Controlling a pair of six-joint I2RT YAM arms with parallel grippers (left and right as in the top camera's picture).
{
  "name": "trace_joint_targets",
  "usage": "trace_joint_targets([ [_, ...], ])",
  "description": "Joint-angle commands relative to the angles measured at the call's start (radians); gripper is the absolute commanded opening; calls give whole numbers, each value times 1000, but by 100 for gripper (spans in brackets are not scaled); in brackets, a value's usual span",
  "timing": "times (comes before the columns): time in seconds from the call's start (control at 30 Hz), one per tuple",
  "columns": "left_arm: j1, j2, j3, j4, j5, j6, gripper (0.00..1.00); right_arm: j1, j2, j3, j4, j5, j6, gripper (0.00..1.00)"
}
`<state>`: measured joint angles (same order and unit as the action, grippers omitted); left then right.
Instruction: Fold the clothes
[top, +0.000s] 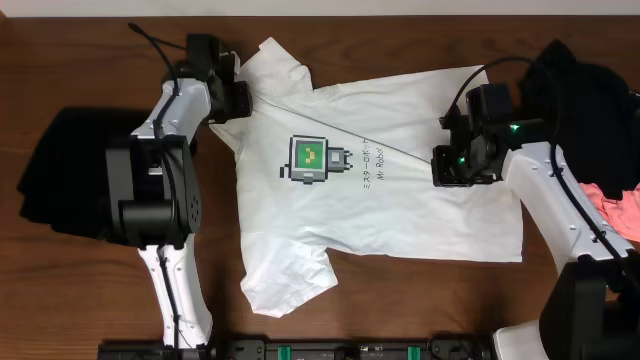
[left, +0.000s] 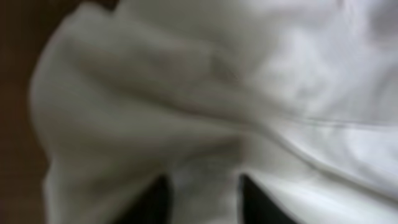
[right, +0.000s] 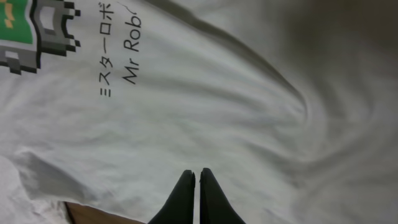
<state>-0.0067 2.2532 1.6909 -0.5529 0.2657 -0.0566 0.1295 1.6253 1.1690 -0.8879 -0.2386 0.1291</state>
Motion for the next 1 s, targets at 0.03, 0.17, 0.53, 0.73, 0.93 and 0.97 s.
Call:
trace_joint_targets([
  [0.03,11,-101,59,-170,-62,8,62,12,-3,-6,-2,34,16,8],
  [0.17,19,-179,59,-315,-71,8,71,12,-3,-6,-6,54,37,34],
  [0.53,103,-341,59,-744,-78,-33,45,12,-3,-23,-21,56,64,61],
  [0.73,164,-566,54,-832,-153,-46,45,8,-3,-27,-41,78,95,67],
  [0.93,189,-779,-57,-840,-172,-53,55,8,-3,-27,-43,78,95,69],
  [0.97,189,-799,-98,-825,-169,-53,57,8,-3,-27,-43,78,95,69],
])
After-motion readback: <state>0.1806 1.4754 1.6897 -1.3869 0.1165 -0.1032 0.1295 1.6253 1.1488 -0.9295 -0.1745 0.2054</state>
